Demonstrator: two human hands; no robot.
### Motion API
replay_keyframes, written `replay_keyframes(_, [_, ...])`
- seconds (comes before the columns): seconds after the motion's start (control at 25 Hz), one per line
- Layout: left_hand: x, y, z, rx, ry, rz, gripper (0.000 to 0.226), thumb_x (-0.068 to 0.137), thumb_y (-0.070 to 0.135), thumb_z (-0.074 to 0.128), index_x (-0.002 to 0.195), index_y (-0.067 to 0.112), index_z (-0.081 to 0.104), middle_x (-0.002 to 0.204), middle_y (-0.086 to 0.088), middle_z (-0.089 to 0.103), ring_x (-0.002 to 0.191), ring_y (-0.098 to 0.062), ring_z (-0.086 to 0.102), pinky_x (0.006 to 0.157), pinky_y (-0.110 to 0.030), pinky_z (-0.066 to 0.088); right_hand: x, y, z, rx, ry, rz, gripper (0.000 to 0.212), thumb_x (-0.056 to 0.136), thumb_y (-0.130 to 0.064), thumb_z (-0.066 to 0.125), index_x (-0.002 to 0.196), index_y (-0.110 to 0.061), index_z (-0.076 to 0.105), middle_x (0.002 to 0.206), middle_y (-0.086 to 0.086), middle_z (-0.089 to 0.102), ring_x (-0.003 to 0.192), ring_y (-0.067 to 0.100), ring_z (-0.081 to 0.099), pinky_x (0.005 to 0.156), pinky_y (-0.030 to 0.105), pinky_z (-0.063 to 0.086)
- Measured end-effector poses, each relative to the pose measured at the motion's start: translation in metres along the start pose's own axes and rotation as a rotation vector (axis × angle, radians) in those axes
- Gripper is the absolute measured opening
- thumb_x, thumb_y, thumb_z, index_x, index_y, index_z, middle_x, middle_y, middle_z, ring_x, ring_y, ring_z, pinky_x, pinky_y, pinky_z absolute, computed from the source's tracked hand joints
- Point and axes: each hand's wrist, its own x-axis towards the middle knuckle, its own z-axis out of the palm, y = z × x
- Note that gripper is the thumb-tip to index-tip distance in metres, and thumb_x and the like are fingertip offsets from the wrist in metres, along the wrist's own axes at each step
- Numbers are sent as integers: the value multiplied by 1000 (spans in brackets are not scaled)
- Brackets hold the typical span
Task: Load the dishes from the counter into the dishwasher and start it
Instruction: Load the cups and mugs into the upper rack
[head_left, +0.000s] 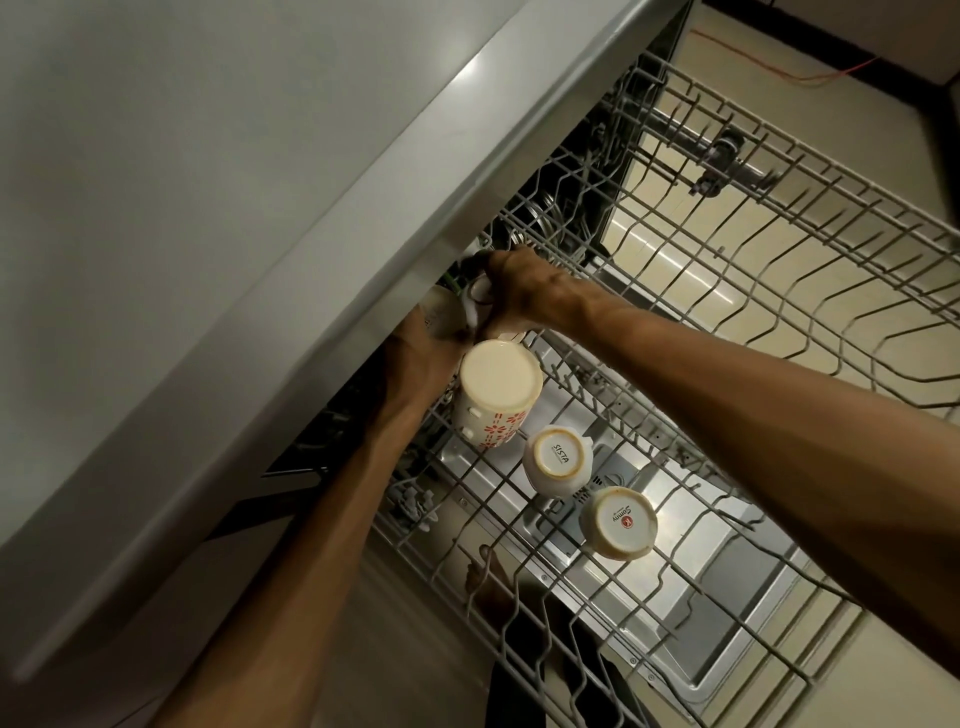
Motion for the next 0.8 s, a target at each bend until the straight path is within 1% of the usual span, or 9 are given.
replay_keyframes(0.08, [0,0,0,24,-4,15,61,84,4,72,137,0,44,115,12,29,105,-6,37,78,-5,26,0,-1,4,24,-7,6,93,77,-17,80,152,-28,27,141,10,44,126,29,49,104,37,44])
replay_keyframes(0.2, [-1,-3,0,32,11,7,66,83,6,74,140,1,41,132,3,41,118,-13,44,81,-6,26,-4,1,5,34,13,-11,77,84,-17,73,149,-22,32,138,10,49,120,26,52,104,36,45])
replay_keyframes(0.28, [-2,-2,0,38,21,14,67,82,7,74,140,1,41,132,3,40,118,-12,43,82,-6,27,-9,1,0,-1,-20,-10,74,83,-21,75,146,-19,36,130,6,54,104,20,54,84,25,50])
replay_keyframes(0.36, [-2,-3,0,27,13,11,67,82,7,75,139,0,41,120,9,34,109,-6,39,80,-6,28,-13,2,-9,97,-91,12,81,79,-23,79,147,-19,35,131,5,54,102,18,57,69,22,53])
replay_keyframes(0.44, [-2,-5,0,25,5,1,70,82,8,75,141,3,40,124,7,37,110,-6,38,81,-7,29,-17,4,-13,121,-103,-8,78,78,-25,79,145,-19,39,134,7,55,109,23,60,77,31,58])
replay_keyframes(0.52, [-2,-8,1,28,7,5,74,82,11,75,145,7,36,141,0,38,123,-12,42,88,-12,31,-20,7,-13,2,-54,-36,74,79,-31,78,143,-18,43,132,5,57,113,23,59,91,30,52])
replay_keyframes(0.6, [-2,-10,1,42,4,0,78,83,12,75,148,10,32,151,-2,32,133,-19,40,94,-18,32,-23,9,-9,-46,18,-42,70,80,-33,77,141,-18,46,128,3,59,115,22,57,87,24,46])
replay_keyframes(0.68, [-2,-10,-1,52,-3,0,80,83,13,74,150,11,31,153,-1,30,135,-21,38,97,-20,32,-24,9,-7,-37,32,-48,68,81,-32,77,140,-18,46,128,3,58,115,22,57,84,23,43])
replay_keyframes(0.8, [-5,-8,-2,84,-9,-9,77,88,16,70,151,12,27,157,-3,25,139,-20,32,98,-16,29,-22,12,-7,-27,10,-36,69,83,-35,74,142,-17,43,130,5,58,117,23,56,92,27,46])
